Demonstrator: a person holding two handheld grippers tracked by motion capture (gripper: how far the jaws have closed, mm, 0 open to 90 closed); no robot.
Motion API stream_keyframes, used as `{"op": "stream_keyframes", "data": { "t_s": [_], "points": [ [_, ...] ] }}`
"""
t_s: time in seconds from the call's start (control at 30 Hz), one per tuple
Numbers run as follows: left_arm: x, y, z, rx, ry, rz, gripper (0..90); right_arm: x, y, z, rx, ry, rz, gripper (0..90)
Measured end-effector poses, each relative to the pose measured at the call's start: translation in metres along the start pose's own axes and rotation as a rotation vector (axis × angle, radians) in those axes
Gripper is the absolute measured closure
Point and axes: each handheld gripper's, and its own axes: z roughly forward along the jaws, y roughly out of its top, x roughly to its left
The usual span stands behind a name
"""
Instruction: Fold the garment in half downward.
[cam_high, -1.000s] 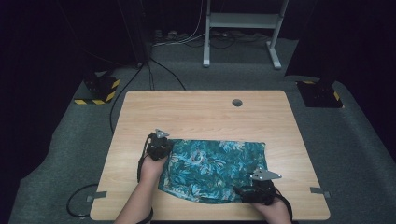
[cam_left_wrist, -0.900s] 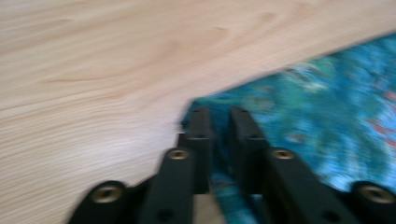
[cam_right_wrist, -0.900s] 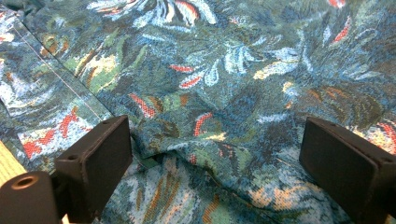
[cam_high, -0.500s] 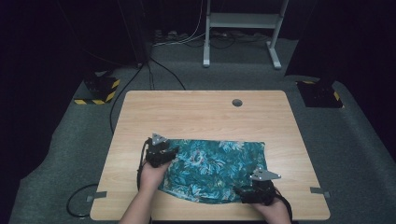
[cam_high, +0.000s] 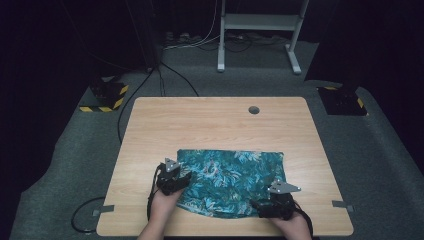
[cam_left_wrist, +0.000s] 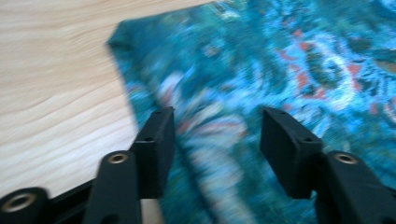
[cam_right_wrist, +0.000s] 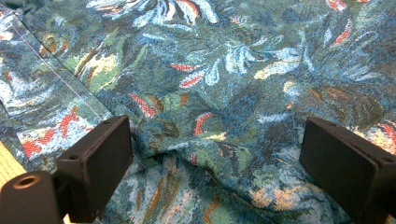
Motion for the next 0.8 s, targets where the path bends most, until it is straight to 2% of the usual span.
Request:
{"op": "stream_keyframes", "data": {
  "t_s": [0.1, 0.17, 0.3, 0.33, 0.37, 0.4, 0.43, 0.5, 0.6, 0.63, 0.67, 0.73, 0.8],
  "points": [
    [-0.002, 0.002, -0.005, -0.035, -0.016, -0.015, 36.4, 0.000, 0.000, -0.001, -0.002, 0.004, 0.002, 9.1],
    [-0.008, 0.009, -0.007, -0.069, -0.039, -0.005, 31.6, -0.001, 0.000, -0.001, -0.016, 0.013, 0.004, 8.2],
    [-0.020, 0.031, -0.001, -0.094, -0.084, 0.045, 21.8, -0.005, 0.013, -0.003, -0.053, 0.005, -0.009, 5.8],
    [-0.020, 0.031, -0.001, -0.094, -0.084, 0.045, 19.3, -0.005, 0.013, -0.003, -0.053, 0.005, -0.009, 5.8],
    [-0.024, 0.042, 0.007, -0.092, -0.102, 0.069, 17.7, -0.010, 0.024, -0.002, -0.067, -0.006, -0.014, 4.3],
    [-0.024, 0.042, 0.007, -0.092, -0.102, 0.069, 16.7, -0.010, 0.024, -0.002, -0.067, -0.006, -0.014, 4.3],
    [-0.025, 0.051, 0.015, -0.084, -0.110, 0.085, 15.9, -0.019, 0.038, 0.003, -0.072, -0.025, -0.019, 3.3],
    [-0.024, 0.059, 0.026, -0.061, -0.122, 0.085, 14.0, -0.030, 0.050, 0.011, -0.073, -0.029, 0.004, 3.2],
    [-0.017, 0.067, 0.043, -0.011, -0.128, 0.069, 12.1, -0.048, 0.062, 0.027, -0.040, -0.055, 0.032, 3.1],
    [-0.013, 0.069, 0.051, 0.013, -0.127, 0.062, 11.8, -0.052, 0.064, 0.031, -0.025, -0.064, 0.035, 3.2],
    [-0.013, 0.069, 0.051, 0.013, -0.127, 0.062, 11.6, -0.052, 0.064, 0.031, -0.025, -0.064, 0.035, 3.2],
    [-0.007, 0.067, 0.058, 0.041, -0.116, 0.051, 11.5, -0.065, 0.066, 0.043, 0.038, -0.079, 0.049, 3.3],
    [-0.002, 0.064, 0.061, 0.052, -0.115, 0.043, 11.5, -0.072, 0.064, 0.048, 0.080, -0.076, 0.057, 3.4]
  ]
}}
